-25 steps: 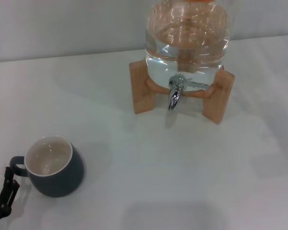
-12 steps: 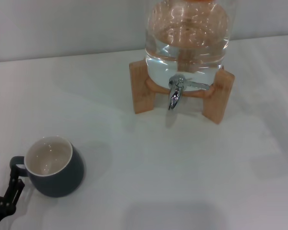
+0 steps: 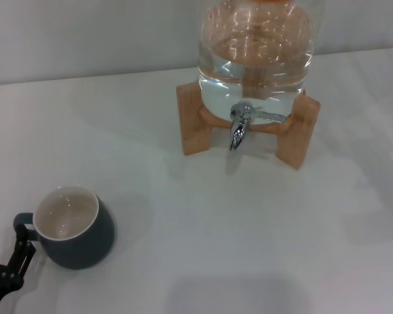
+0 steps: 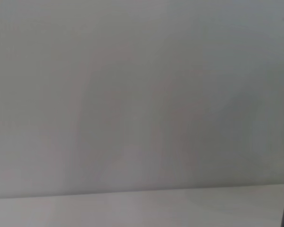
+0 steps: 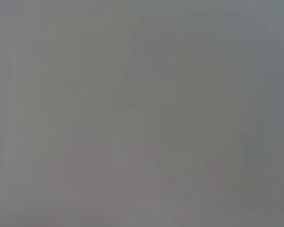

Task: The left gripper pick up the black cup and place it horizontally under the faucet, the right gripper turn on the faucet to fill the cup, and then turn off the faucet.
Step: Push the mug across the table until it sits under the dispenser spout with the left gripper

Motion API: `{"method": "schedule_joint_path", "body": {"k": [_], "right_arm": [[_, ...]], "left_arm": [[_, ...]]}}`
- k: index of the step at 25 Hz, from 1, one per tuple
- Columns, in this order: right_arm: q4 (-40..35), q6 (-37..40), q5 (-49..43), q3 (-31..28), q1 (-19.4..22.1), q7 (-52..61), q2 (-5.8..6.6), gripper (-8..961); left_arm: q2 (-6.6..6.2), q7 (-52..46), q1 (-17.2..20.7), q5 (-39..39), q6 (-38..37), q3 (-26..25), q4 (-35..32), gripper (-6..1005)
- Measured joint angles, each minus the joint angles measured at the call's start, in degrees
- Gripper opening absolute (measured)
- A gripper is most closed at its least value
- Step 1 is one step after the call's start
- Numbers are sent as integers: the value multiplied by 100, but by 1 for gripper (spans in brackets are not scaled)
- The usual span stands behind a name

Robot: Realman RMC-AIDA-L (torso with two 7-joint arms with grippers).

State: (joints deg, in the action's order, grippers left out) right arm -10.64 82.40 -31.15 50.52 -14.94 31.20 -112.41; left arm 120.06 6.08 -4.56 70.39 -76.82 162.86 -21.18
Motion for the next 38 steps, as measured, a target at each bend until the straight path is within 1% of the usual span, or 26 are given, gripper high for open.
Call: {"method": "schedule_joint_path", "body": {"k": [8,18,27,38], "right_arm": [[0,-2,-28,2,0,-13,0,866],[0,-2,-67,2,1,-17,0,866],[0,14,-67,2,7,-58,0,866],[1,22,-67,2,9,-70,0,866]], "left_arm": [[0,-2,-8,36,1,0,62,879],[-9,-2,-125,38,191,0,88,878],[-9,-28,-178,26,215,0,118,877],[-9,-226,-372,34,361,0,333,876]]}}
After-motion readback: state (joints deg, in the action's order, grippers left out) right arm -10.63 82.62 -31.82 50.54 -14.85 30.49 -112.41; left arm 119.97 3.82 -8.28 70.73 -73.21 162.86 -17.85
